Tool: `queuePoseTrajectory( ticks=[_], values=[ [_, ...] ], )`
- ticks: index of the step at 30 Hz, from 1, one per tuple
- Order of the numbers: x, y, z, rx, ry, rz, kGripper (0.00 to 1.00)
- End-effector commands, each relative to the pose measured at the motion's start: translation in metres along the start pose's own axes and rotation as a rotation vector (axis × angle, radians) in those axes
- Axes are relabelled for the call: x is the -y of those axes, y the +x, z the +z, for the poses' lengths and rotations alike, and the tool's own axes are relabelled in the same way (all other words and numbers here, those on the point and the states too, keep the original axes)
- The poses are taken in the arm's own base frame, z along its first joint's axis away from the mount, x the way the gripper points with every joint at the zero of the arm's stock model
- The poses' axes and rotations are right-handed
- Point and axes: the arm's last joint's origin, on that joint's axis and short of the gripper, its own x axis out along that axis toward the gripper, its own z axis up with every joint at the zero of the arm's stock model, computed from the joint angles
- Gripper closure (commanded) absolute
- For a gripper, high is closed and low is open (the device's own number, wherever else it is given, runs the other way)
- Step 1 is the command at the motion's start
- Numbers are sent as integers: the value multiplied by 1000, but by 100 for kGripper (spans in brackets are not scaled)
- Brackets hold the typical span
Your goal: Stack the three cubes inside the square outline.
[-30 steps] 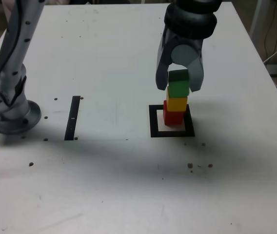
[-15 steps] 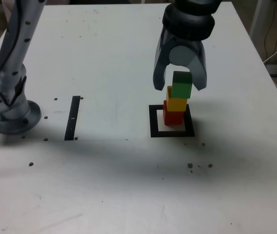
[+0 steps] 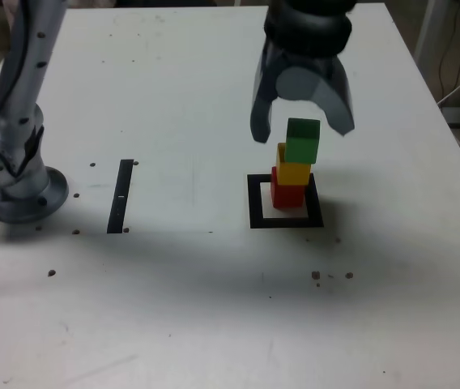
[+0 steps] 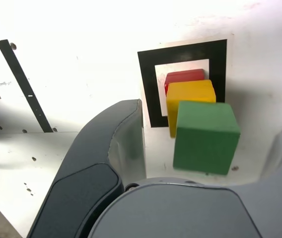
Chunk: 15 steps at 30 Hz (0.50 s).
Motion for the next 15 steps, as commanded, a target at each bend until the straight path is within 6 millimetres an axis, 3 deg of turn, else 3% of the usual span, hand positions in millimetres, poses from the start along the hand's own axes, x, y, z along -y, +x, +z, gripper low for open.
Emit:
queuePoseTrajectory(
  ticks=[1, 7, 15],
  values=[
    [-1, -4, -7, -1, -4, 5, 0],
    [-6, -12, -28, 18, -13, -12, 0],
    [-8, -28, -72, 69, -15, -15, 0]
  ],
)
